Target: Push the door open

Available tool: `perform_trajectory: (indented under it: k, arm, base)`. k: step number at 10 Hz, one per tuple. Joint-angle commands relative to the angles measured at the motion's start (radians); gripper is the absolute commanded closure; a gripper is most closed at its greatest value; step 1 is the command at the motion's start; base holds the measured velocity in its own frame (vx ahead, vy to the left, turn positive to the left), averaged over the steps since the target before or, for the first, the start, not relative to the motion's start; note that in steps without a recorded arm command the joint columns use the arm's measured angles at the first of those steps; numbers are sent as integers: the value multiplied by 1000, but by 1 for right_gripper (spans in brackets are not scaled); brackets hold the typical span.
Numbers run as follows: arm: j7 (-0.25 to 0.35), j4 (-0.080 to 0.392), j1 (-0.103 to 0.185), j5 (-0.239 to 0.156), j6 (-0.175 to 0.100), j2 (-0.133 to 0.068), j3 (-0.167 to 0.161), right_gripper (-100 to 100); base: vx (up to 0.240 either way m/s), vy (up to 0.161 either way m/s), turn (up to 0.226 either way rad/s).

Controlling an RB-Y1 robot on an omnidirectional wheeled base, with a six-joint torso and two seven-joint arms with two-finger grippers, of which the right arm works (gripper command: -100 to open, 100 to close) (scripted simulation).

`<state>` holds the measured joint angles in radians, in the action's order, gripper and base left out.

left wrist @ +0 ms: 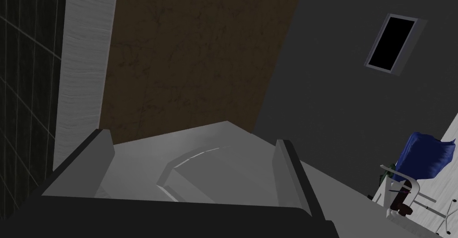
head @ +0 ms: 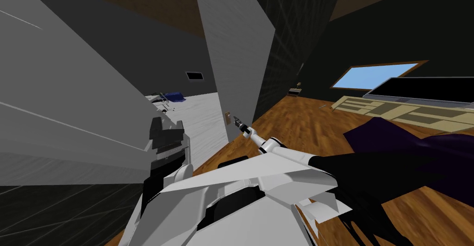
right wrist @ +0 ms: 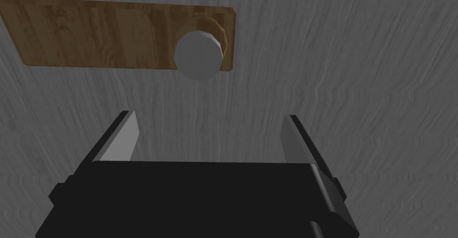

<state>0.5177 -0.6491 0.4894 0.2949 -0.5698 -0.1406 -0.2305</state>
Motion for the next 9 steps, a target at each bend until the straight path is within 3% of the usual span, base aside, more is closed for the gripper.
perform_trajectory:
  k: [1, 6, 7, 9]
  arm:
    - [-7, 2, 1, -3, 2, 4, 5, -100]
    - [-21, 8, 3, -10, 6, 11, 16, -100]
    - [-21, 8, 3, -10, 6, 11, 16, 100]
    - [-21, 8, 3, -10, 6, 11, 16, 100]
  base:
    - [224, 113, 41]
    - [181, 88, 29]
    - [-11, -5, -6]
    - [-19, -14, 18]
